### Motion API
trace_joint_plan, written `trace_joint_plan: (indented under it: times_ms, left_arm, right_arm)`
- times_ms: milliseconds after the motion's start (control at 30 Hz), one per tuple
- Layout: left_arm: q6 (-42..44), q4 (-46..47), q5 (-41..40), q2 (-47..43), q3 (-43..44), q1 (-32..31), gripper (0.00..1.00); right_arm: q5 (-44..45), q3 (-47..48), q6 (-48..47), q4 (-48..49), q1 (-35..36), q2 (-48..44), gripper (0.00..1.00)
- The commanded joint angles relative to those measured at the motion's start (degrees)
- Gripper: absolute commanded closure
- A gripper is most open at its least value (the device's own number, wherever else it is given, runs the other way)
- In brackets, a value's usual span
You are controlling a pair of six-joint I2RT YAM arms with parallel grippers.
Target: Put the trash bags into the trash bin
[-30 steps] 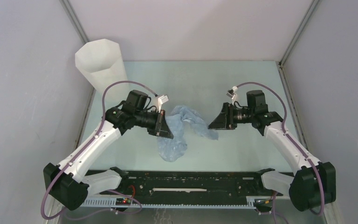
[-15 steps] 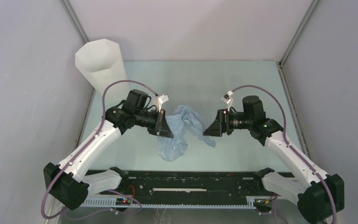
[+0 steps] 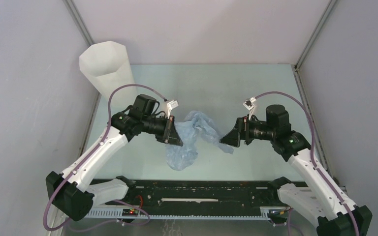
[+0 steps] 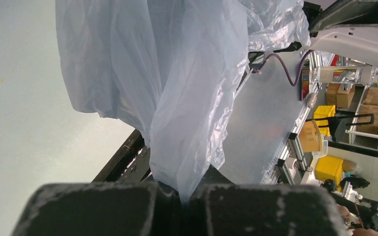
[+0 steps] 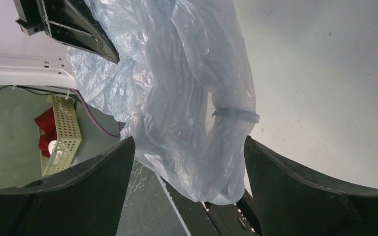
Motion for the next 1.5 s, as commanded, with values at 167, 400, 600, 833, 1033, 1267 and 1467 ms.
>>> trace_joint_plan:
  times_ms: [167,400,600,833,1033,1267,1467]
  left_arm:
    - [2.0,-0.9,2.0,0.2,3.3,0.4,1.00]
    - [1.4,-0.3,2.6,0.4,3.5,0.4,1.00]
    - [1.3,-0.4,2.7,0.5,3.4,0.4,1.00]
    - [1.1,0.0,3.9,1.1,3.6,0.4,1.00]
    - [1.0,0.1,4.7,1.3,3.8,0.4,1.00]
    - [1.1,0.1,4.8,1.0,3.9,0.4,1.00]
    - [2.3,-0.8,4.7,1.1,4.1,0.4,1.00]
  right_arm:
    - [-11.0,-0.2,0.7,2.1,-11.5,-3.3,0.08]
    - [2.7,0.4,-4.0,-0.6,-0.9,-0.2,0.09]
    - [17.9,5.2,-9.2,-7.2,0.4,2.5,0.10]
    - [11.5,4.6,-15.2,-3.5,0.9,4.6,0.11]
    - [4.8,4.5,-14.4,4.3,0.9,8.8,0.12]
    - [-0.4,4.9,-13.9,6.3,1.3,13.2,0.18]
    - [-1.6,5.1,-12.6,5.9,1.2,13.8,0.52]
